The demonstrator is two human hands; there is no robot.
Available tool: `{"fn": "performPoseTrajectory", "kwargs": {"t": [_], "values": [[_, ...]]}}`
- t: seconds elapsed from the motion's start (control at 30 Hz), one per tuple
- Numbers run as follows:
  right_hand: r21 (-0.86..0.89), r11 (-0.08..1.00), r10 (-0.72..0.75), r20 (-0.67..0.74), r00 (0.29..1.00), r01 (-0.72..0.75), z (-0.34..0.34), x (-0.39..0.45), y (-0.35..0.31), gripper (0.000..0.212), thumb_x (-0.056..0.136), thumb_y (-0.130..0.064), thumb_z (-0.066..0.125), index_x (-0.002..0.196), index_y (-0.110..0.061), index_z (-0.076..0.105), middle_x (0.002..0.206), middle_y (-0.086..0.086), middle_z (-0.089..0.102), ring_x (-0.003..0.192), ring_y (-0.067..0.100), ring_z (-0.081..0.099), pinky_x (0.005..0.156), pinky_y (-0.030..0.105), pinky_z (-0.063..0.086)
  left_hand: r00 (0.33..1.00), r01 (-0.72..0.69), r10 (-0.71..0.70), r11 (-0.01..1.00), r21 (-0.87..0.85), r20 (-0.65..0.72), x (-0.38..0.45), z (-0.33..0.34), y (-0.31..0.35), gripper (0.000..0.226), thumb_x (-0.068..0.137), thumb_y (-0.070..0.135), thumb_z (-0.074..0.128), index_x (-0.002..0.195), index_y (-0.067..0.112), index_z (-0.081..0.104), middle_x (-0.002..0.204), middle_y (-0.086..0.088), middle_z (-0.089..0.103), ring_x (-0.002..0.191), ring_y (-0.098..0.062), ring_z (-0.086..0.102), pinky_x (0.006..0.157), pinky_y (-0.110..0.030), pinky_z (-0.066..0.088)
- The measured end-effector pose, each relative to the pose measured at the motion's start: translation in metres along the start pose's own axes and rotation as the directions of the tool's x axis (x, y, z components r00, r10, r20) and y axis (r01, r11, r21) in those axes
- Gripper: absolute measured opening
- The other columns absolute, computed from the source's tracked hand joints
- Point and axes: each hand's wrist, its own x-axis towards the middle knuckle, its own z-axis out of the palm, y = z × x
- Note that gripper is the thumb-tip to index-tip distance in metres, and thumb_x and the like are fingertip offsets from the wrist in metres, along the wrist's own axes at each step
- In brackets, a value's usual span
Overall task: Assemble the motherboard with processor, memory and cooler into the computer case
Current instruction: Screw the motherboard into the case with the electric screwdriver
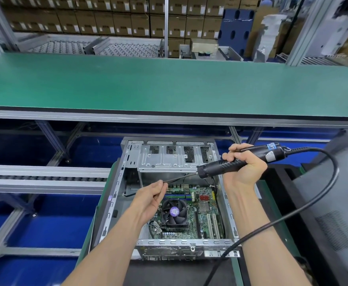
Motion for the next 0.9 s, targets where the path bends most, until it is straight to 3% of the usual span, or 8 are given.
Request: {"fn": "performPoseTrajectory", "kwargs": {"t": [0.23, 0.6, 0.77, 0.9], "values": [[-0.006, 1.000, -0.011, 0.006, 1.000, 0.011, -0.0011, -0.0001, 0.0016, 0.017, 0.064, 0.003, 0.045, 0.075, -0.009, 0.048, 0.067, 0.008, 0.056, 0.045, 0.015, 0.042, 0.057, 0.026, 0.037, 1.000, -0.023, 0.022, 1.000, 0.021, 0.003, 0.0005, 0.0003, -0.0001, 0.028, 0.070, 0.009, 0.076, 0.091, -0.006, 0.068, 0.077, -0.012, 0.071, 0.072, -0.014, 0.072, 0.060, -0.018, 0.058], [0.037, 0.999, 0.026, -0.021, 0.999, -0.025, 0.0031, 0.0012, 0.0016, 0.020, 0.060, 0.002, 0.047, 0.076, -0.010, 0.048, 0.069, 0.008, 0.053, 0.047, 0.015, 0.040, 0.057, 0.027, 0.033, 0.999, -0.049, 0.050, 0.999, -0.018, 0.016, -0.0017, 0.0005, 0.0012, 0.041, 0.070, 0.000, 0.072, 0.109, -0.009, 0.062, 0.084, -0.015, 0.075, 0.078, -0.018, 0.075, 0.063, -0.020, 0.059], [0.009, 1.000, 0.016, -0.037, 0.999, -0.016, 0.0057, -0.0014, 0.0044, 0.017, 0.066, 0.006, 0.044, 0.075, -0.008, 0.047, 0.070, 0.010, 0.052, 0.049, 0.017, 0.039, 0.058, 0.027, 0.034, 0.998, -0.061, 0.061, 0.998, 0.032, 0.014, -0.0039, 0.0040, -0.0004, 0.023, 0.070, 0.008, 0.076, 0.087, -0.004, 0.069, 0.077, -0.009, 0.072, 0.074, -0.015, 0.074, 0.061, -0.019, 0.058], [0.056, 0.998, 0.038, -0.070, 0.997, -0.034, 0.0042, -0.0029, 0.0094, 0.026, 0.079, 0.012, 0.034, 0.077, -0.009, 0.048, 0.069, 0.008, 0.053, 0.050, 0.016, 0.039, 0.059, 0.027, 0.031, 0.998, -0.069, 0.068, 0.997, -0.022, -0.016, -0.0043, 0.0051, 0.0002, 0.023, 0.076, 0.011, 0.075, 0.092, -0.004, 0.068, 0.080, -0.011, 0.073, 0.077, -0.015, 0.074, 0.061, -0.018, 0.058]]}}
